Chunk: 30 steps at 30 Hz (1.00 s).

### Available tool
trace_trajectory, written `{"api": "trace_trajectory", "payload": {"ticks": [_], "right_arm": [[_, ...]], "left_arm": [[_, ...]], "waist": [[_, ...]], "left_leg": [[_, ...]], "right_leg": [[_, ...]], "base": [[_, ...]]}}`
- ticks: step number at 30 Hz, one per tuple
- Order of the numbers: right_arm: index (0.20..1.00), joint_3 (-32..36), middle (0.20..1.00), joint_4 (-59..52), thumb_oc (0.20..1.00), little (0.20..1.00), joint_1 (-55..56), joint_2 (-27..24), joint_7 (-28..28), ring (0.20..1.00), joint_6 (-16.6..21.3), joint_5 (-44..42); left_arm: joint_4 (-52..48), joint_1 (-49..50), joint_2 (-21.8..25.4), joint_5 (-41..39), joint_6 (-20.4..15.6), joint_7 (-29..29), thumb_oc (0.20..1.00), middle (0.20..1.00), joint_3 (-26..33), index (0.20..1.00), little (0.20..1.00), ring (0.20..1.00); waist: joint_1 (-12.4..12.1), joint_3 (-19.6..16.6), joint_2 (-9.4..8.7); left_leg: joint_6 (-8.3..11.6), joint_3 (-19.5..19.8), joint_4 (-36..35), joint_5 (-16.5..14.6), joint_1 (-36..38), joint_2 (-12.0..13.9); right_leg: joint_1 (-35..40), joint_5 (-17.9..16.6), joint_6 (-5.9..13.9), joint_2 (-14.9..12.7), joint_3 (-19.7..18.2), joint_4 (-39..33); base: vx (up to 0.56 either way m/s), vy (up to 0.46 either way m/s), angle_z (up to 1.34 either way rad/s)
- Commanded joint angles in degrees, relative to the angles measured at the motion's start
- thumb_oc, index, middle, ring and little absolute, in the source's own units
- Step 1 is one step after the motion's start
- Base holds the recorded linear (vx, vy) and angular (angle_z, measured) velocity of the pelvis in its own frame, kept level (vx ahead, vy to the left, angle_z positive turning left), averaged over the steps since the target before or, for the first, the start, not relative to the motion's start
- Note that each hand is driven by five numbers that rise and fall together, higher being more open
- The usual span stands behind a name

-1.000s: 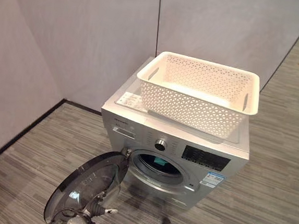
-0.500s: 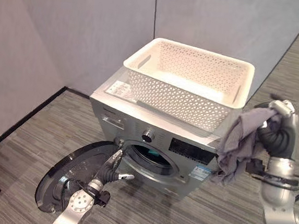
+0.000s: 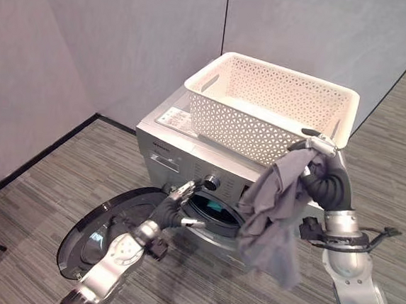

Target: Grab the laundry basket,head to the washer,open it,put in the laundry and shut it.

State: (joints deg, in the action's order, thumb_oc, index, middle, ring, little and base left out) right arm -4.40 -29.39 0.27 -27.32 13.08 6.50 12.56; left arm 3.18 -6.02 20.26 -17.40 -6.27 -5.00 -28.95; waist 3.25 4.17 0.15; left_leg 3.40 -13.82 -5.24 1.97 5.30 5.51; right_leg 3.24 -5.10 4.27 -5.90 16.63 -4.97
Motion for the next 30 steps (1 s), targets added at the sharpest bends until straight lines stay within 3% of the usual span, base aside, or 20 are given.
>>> {"api": "trace_trajectory", "payload": {"ticks": [1,5,17,30], "right_arm": [[0.2,-1.6,0.2,-3.0,0.2,0.2,-5.3,0.8,-0.1,0.2,2.9,-5.0],[0.2,-6.5,0.2,-1.1,0.2,0.2,-7.4,1.1,-1.3,0.2,2.9,-9.2],[0.2,-12.3,0.2,1.2,0.2,0.2,-8.2,2.3,-0.9,0.2,1.9,-13.2],[0.2,-14.9,0.2,7.3,0.2,0.2,-9.6,3.3,-0.2,0.2,-0.1,-16.9]], "left_arm": [[5.4,-4.1,-0.8,-1.3,-0.6,2.3,1.0,1.0,-2.6,1.0,1.0,1.0],[12.6,-8.7,-5.9,-3.5,0.4,4.0,1.0,1.0,-5.9,1.0,1.0,1.0],[18.2,-14.6,-12.0,-5.1,1.6,8.6,1.0,1.0,-9.6,1.0,1.0,1.0],[18.6,-20.8,-14.9,-9.6,2.0,6.8,1.0,1.0,-15.3,1.0,1.0,1.0]], "waist": [[1.2,-4.1,-2.15],[1.1,-5.2,-2.23],[-1.0,-5.2,-2.97],[-0.9,-5.7,-2.52]], "left_leg": [[-1.77,-3.4,1.3,-2.2,-2.1,1.2],[-1.7,-3.1,1.6,-2.3,-0.8,1.3],[-1.27,1.3,2.4,-1.2,-2.0,1.1],[-1.2,4.0,1.3,-0.3,-2.8,-0.2]], "right_leg": [[0.6,10.0,2.89,-1.7,-5.5,6.8],[2.1,10.5,2.48,-1.7,-5.5,7.1],[4.7,11.3,1.35,-1.8,-2.3,6.7],[5.4,11.5,1.02,-2.6,1.3,7.4]], "base": [[-0.05,-0.027,-0.33],[-0.02,-0.02,-0.18],[-0.01,-0.013,0.16],[0.0,0.01,0.24]]}}
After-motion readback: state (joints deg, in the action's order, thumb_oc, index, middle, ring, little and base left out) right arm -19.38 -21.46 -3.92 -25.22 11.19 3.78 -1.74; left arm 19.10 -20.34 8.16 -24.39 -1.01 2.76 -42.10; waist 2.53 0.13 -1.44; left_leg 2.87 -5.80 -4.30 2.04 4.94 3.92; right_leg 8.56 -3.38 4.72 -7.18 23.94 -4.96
